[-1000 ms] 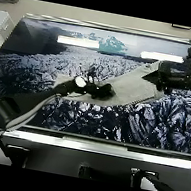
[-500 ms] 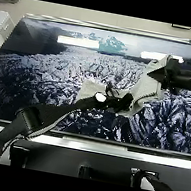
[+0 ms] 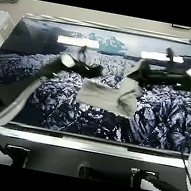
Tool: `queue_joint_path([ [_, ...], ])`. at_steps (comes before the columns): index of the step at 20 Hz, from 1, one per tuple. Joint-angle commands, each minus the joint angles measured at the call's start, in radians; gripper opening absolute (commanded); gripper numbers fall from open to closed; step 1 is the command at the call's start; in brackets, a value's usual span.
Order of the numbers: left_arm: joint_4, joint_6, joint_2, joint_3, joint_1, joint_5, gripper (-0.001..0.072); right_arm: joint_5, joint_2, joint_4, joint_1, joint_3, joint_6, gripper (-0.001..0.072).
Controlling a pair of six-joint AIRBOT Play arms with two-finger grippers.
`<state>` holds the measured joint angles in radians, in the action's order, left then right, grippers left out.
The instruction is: Fold the clothes and pants, and hang the long-sleeved shirts on hangers.
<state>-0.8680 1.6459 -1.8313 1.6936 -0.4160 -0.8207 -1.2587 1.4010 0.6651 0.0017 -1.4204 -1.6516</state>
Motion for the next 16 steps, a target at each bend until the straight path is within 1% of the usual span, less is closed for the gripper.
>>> queue_joint_path([
  [1, -0.308, -0.027, 0.175, 0.001, 0.159, -0.179, 0.0021, 0.188, 0.13, -0.074, 0.13, 0.0, -0.021, 0.0049],
  [3, -0.36, -0.027, 0.264, 0.001, 0.203, -0.206, 0.0021, 0.267, 0.22, -0.128, 0.21, 0.0, -0.039, 0.005],
  [6, -0.372, -0.027, 0.374, 0.001, 0.221, -0.211, 0.0022, 0.405, 0.341, -0.217, 0.322, 0.0, -0.047, 0.0052],
  [7, -0.372, -0.027, 0.401, 0.001, 0.22, -0.211, 0.0022, 0.449, 0.377, -0.276, 0.356, 0.0, -0.047, 0.0082],
  [8, -0.372, -0.032, 0.423, 0.001, 0.216, -0.211, 0.0022, 0.473, 0.405, -0.332, 0.383, 0.0, -0.046, 0.019],
  [9, -0.373, -0.042, 0.439, 0.001, 0.213, -0.211, 0.0022, 0.475, 0.425, -0.381, 0.404, 0.0, -0.033, 0.0456],
  [10, -0.373, -0.049, 0.45, 0.001, 0.211, -0.213, 0.0022, 0.467, 0.431, -0.41, 0.407, 0.0, 0.011, 0.0637],
  [11, -0.377, -0.049, 0.457, 0.001, 0.21, -0.22, 0.0022, 0.453, 0.424, -0.41, 0.393, 0.0, 0.047, 0.0677],
  [12, -0.386, -0.05, 0.459, 0.001, 0.21, -0.231, 0.0022, 0.432, 0.41, -0.41, 0.36, 0.0, 0.069, 0.0681],
  [14, -0.411, -0.05, 0.459, 0.001, 0.21, -0.258, 0.0022, 0.359, 0.362, -0.383, 0.236, 0.0, 0.101, 0.0681],
  [15, -0.425, -0.05, 0.459, 0.001, 0.21, -0.265, 0.0022, 0.312, 0.334, -0.337, 0.162, -0.001, 0.1, 0.0681],
  [16, -0.427, -0.052, 0.459, 0.001, 0.21, -0.265, 0.0022, 0.251, 0.303, -0.255, 0.077, 0.0, 0.092, 0.0681],
])
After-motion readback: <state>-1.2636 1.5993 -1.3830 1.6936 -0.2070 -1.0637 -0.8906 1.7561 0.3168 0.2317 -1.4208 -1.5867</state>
